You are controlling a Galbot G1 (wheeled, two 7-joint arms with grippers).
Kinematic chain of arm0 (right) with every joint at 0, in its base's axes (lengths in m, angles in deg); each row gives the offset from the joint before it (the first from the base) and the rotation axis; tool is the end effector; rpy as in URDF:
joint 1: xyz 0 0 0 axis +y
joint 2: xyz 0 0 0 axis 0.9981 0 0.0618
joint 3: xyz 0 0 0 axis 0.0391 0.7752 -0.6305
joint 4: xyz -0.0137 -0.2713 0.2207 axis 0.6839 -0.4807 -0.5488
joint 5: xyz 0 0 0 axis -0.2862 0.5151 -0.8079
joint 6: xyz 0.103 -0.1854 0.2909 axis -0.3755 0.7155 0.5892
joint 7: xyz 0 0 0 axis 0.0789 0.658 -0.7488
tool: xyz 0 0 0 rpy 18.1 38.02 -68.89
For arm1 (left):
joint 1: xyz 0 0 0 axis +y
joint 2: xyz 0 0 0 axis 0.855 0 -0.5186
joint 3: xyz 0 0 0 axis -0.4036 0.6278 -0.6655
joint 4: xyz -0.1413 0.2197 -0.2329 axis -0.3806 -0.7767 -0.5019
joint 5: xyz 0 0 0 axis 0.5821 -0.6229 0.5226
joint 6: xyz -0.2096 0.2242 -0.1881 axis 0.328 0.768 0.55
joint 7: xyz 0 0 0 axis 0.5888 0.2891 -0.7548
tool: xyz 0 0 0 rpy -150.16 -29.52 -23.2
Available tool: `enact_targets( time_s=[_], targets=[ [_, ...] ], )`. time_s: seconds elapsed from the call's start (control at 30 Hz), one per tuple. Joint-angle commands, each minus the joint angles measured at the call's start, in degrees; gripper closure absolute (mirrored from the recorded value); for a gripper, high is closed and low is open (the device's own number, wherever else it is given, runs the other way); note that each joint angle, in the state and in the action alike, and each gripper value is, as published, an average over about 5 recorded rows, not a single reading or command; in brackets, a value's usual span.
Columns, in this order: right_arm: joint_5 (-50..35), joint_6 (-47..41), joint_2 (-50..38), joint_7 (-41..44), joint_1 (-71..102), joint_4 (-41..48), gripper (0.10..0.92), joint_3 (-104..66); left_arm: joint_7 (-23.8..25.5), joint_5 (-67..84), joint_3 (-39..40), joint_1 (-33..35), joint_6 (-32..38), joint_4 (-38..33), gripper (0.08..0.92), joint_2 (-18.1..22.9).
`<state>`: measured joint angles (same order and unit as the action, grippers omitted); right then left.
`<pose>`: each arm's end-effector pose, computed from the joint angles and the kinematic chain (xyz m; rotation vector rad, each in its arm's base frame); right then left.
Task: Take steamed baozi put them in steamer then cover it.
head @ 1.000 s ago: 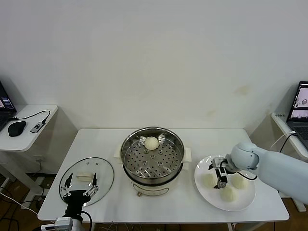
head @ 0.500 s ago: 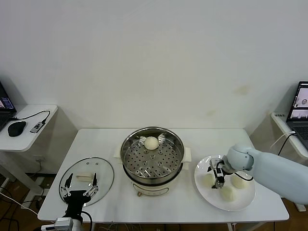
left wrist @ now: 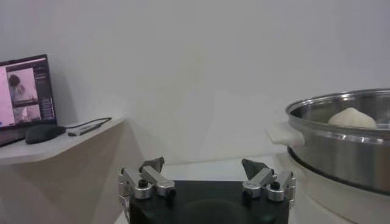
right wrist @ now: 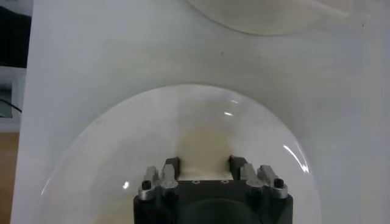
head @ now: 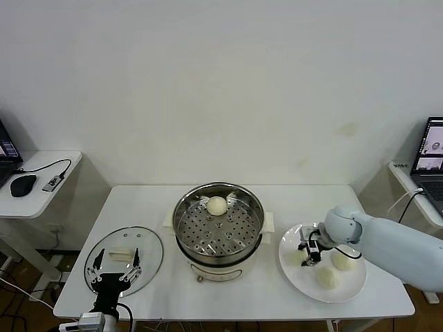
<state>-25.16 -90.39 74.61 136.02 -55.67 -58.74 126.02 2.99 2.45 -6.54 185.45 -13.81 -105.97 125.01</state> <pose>0.4547 -0.1040 -0.2386 1.2661 -1.4180 1.3132 0.1541 0.0634 -0.3190 0.1764 -3.0060 -0.2461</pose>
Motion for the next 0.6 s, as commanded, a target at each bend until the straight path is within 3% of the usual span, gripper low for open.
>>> enact_targets(
  time_s=[0.03, 0.33, 0.6],
  targets=[
    [-4.2, -1.1, -3.2, 1.7, -9.1, -4.0, 0.541, 1.9, 0.0, 0.0, 0.2, -0.1, 0.0, -0.1, 0.177, -0.1],
    [-14.3, -3.7, -6.1, 4.1, -31.3, -11.1, 0.533, 12.9, 0.2, 0.0, 0.8, -0.4, -0.1, -0.1, 0.177, -0.6],
    [-27.7, -7.3, 4.1, 2.8, -50.9, -12.9, 0.525, 21.5, 0.2, 0.3, 1.0, -0.2, -0.1, -0.5, 0.177, -1.1]
  ],
)
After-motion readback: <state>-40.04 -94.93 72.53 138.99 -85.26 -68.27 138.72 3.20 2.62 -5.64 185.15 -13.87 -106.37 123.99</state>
